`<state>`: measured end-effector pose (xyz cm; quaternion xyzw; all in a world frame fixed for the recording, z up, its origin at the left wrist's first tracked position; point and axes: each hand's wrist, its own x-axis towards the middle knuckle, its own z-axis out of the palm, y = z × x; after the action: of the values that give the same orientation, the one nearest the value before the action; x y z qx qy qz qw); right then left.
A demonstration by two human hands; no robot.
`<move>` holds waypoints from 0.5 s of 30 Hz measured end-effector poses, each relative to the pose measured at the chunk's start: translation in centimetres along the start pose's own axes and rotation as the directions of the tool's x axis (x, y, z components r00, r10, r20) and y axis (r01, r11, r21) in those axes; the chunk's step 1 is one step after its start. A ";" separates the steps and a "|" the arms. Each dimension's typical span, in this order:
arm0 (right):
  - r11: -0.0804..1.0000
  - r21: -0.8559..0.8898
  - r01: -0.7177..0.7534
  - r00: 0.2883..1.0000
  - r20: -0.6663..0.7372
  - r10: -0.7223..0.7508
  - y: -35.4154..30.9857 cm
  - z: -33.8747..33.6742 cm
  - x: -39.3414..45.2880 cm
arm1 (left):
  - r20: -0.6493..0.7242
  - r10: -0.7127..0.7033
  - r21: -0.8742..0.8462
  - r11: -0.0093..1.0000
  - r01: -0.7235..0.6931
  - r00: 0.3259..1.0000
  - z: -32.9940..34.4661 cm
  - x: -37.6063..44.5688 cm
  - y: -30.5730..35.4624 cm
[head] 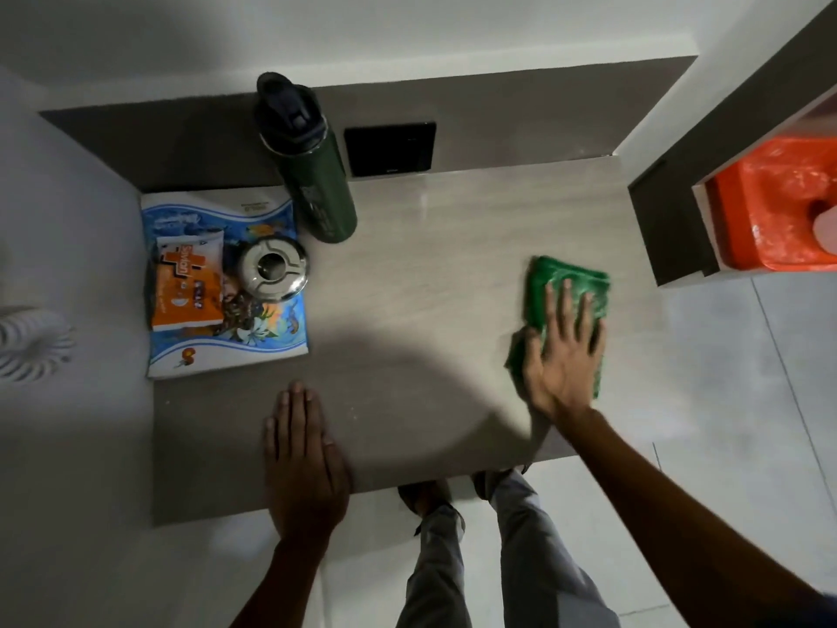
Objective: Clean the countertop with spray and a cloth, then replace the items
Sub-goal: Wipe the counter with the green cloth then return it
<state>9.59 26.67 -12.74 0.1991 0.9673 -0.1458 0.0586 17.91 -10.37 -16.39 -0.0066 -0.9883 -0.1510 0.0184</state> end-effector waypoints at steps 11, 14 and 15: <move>0.697 0.031 0.716 0.682 0.182 -0.708 -13.6 6.8 -7.7 | -0.026 0.026 -0.007 1.000 -0.026 0.999 0.4 -0.2 -0.4; 0.660 0.034 0.751 0.641 0.201 -0.740 -13.2 7.2 -9.4 | -0.029 0.034 0.000 0.999 -0.034 0.999 0.5 -0.3 -0.6; 0.656 0.044 0.753 0.636 0.202 -0.744 -12.9 7.4 -10.3 | -0.036 0.037 -0.002 0.999 -0.038 0.999 0.5 -0.3 -0.5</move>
<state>14.20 9.32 -14.68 -0.2366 0.9545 -0.1547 0.0953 18.21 -10.73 -17.06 -0.0225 -0.9874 -0.1519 0.0391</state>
